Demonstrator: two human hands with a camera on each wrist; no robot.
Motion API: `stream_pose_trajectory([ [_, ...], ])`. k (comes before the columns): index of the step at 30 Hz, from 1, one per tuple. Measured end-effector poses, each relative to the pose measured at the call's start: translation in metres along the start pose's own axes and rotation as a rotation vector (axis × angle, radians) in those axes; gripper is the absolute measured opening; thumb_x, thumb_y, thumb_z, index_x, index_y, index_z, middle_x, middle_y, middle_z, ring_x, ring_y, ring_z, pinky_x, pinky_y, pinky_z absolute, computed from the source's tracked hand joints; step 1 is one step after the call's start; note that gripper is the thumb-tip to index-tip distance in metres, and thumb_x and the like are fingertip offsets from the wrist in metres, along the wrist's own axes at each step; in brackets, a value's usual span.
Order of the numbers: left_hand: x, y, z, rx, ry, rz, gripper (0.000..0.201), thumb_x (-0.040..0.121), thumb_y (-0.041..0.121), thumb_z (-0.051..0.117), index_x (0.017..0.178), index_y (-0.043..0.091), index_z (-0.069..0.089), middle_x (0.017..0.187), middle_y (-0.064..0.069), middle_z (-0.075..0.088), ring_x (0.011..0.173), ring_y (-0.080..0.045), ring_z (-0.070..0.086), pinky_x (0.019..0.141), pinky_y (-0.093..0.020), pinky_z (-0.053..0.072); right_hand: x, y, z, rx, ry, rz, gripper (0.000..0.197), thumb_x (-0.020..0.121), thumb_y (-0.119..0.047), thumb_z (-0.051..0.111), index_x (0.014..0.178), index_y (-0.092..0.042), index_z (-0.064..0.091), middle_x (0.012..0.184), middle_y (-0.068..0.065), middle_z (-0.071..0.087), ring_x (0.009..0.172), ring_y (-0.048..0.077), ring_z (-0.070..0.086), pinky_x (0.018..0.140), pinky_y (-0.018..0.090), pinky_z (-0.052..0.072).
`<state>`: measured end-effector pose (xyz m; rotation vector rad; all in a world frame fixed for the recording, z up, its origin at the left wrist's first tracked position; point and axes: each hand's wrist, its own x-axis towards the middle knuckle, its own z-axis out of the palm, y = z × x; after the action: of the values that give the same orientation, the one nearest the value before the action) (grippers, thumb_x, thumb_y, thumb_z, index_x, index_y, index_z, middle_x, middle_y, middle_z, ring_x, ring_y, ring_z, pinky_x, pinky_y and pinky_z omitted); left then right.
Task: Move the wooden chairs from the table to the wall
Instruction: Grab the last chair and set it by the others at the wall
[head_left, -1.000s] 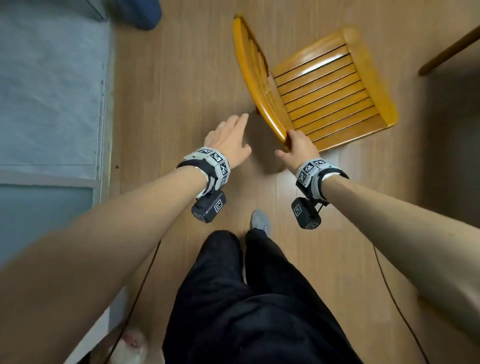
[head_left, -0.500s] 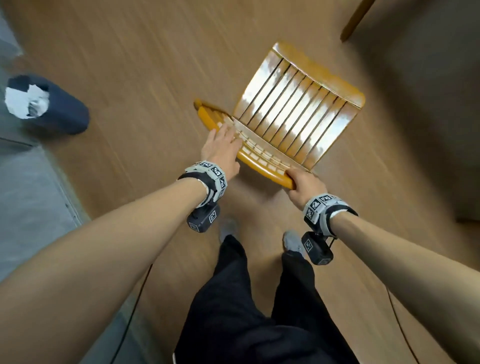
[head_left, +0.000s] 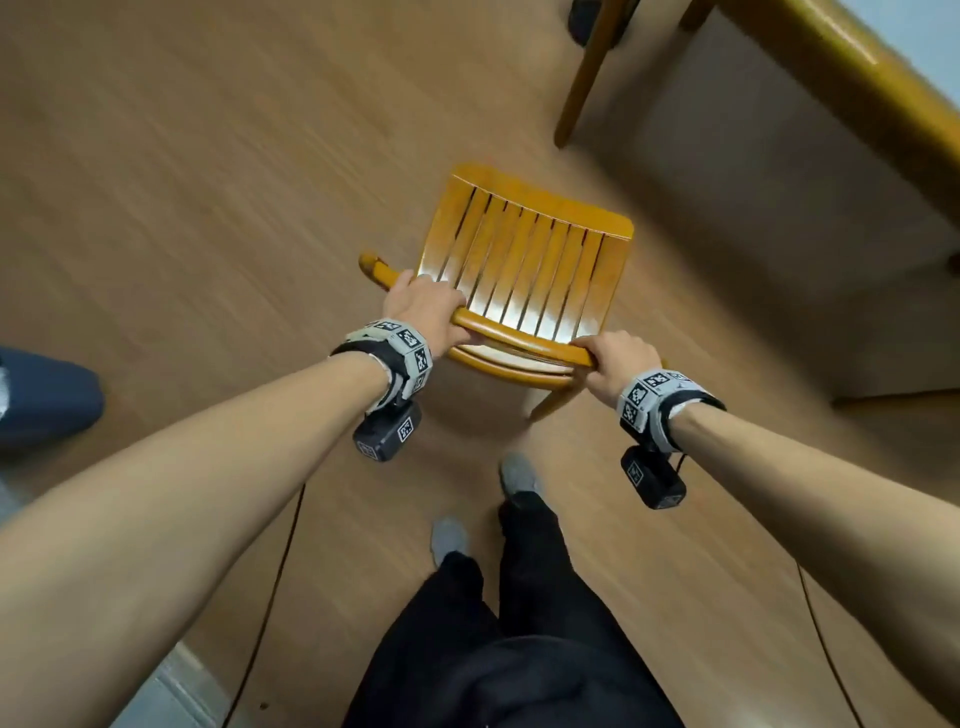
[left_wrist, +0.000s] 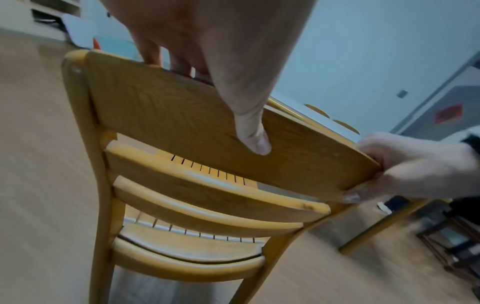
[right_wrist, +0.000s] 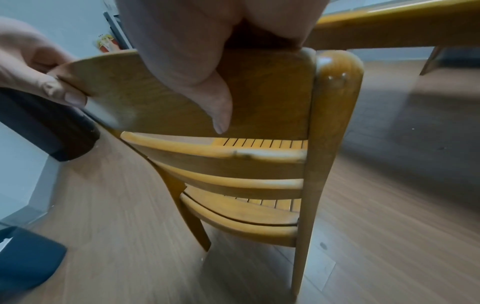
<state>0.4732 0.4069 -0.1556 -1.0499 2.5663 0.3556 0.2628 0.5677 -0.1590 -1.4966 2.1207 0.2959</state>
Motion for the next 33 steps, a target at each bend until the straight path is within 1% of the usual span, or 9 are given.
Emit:
stream_pose_trajectory([
  [2, 0.016, -0.001, -0.016, -0.004, -0.04, 0.001, 0.04, 0.083, 0.064, 0.063, 0.073, 0.026, 0.057, 0.068, 0.008, 0.054, 0.083, -0.023, 0.056, 0.078, -0.035, 0.034, 0.016, 0.005, -0.015, 0.012, 0.008, 0.014, 0.03, 0.085, -0.015, 0.056, 0.106, -0.031, 0.069, 0.085, -0.005, 0.067, 0.079, 0.024, 0.064, 0.067, 0.037, 0.058],
  [5, 0.042, -0.006, -0.032, -0.037, -0.026, -0.004, 0.045, 0.08, 0.07, 0.062, 0.077, 0.024, 0.065, 0.062, 0.008, 0.05, 0.073, -0.021, 0.052, 0.067, -0.032, 0.027, 0.049, 0.012, -0.034, 0.024, 0.005, -0.006, 0.027, 0.085, -0.015, 0.057, 0.1, -0.033, 0.071, 0.08, -0.007, 0.066, 0.074, 0.021, 0.062, 0.06, 0.031, 0.054],
  [8, 0.075, -0.022, -0.045, -0.062, -0.026, -0.04, 0.044, 0.081, 0.068, 0.063, 0.086, 0.025, 0.07, 0.071, 0.006, 0.059, 0.079, -0.02, 0.054, 0.069, -0.031, 0.029, 0.092, 0.014, -0.057, 0.005, -0.015, -0.049, 0.022, 0.084, -0.018, 0.058, 0.095, -0.031, 0.071, 0.073, -0.007, 0.063, 0.068, 0.019, 0.061, 0.057, 0.03, 0.053],
  [11, 0.112, -0.045, -0.057, -0.103, -0.018, -0.093, 0.039, 0.081, 0.064, 0.065, 0.091, 0.028, 0.07, 0.081, 0.004, 0.065, 0.088, -0.022, 0.058, 0.067, -0.03, 0.031, 0.139, 0.012, -0.084, -0.009, -0.024, -0.087, 0.023, 0.085, -0.016, 0.058, 0.098, -0.029, 0.071, 0.076, -0.006, 0.066, 0.071, 0.02, 0.063, 0.062, 0.034, 0.057],
  [14, 0.154, -0.071, -0.072, -0.126, 0.013, -0.162, 0.038, 0.079, 0.066, 0.066, 0.091, 0.03, 0.07, 0.081, 0.004, 0.066, 0.089, -0.024, 0.061, 0.062, -0.031, 0.036, 0.191, 0.011, -0.117, -0.015, -0.02, -0.13, 0.025, 0.085, -0.013, 0.058, 0.1, -0.029, 0.07, 0.079, -0.006, 0.065, 0.074, 0.021, 0.062, 0.065, 0.035, 0.056],
  [21, 0.244, -0.136, -0.129, -0.117, 0.021, -0.245, 0.039, 0.078, 0.067, 0.065, 0.09, 0.03, 0.068, 0.081, 0.0, 0.066, 0.086, -0.026, 0.061, 0.068, -0.034, 0.049, 0.309, -0.006, -0.194, 0.0, -0.022, -0.185, 0.025, 0.089, -0.017, 0.06, 0.107, -0.031, 0.069, 0.085, -0.006, 0.066, 0.079, 0.019, 0.062, 0.07, 0.037, 0.057],
  [24, 0.286, -0.169, -0.148, -0.089, 0.041, -0.214, 0.044, 0.078, 0.071, 0.062, 0.096, 0.032, 0.071, 0.083, 0.001, 0.068, 0.085, -0.026, 0.063, 0.067, -0.032, 0.048, 0.359, -0.015, -0.224, -0.007, -0.022, -0.183, 0.025, 0.09, -0.017, 0.058, 0.107, -0.031, 0.068, 0.085, -0.007, 0.065, 0.078, 0.018, 0.06, 0.067, 0.034, 0.053],
  [27, 0.334, -0.204, -0.167, -0.03, 0.063, -0.129, 0.047, 0.081, 0.071, 0.059, 0.1, 0.03, 0.072, 0.083, 0.001, 0.07, 0.084, -0.025, 0.064, 0.065, -0.031, 0.044, 0.417, -0.024, -0.255, -0.013, -0.021, -0.186, 0.031, 0.092, -0.019, 0.059, 0.117, -0.035, 0.065, 0.086, -0.008, 0.063, 0.077, 0.017, 0.057, 0.061, 0.029, 0.046],
  [33, 0.441, -0.282, -0.23, -0.059, 0.061, -0.082, 0.04, 0.087, 0.063, 0.057, 0.099, 0.027, 0.07, 0.084, 0.003, 0.068, 0.085, -0.024, 0.064, 0.06, -0.029, 0.038, 0.535, -0.053, -0.328, 0.026, 0.002, -0.128, 0.03, 0.093, -0.024, 0.059, 0.119, -0.036, 0.067, 0.088, -0.008, 0.068, 0.081, 0.019, 0.064, 0.072, 0.038, 0.058],
])
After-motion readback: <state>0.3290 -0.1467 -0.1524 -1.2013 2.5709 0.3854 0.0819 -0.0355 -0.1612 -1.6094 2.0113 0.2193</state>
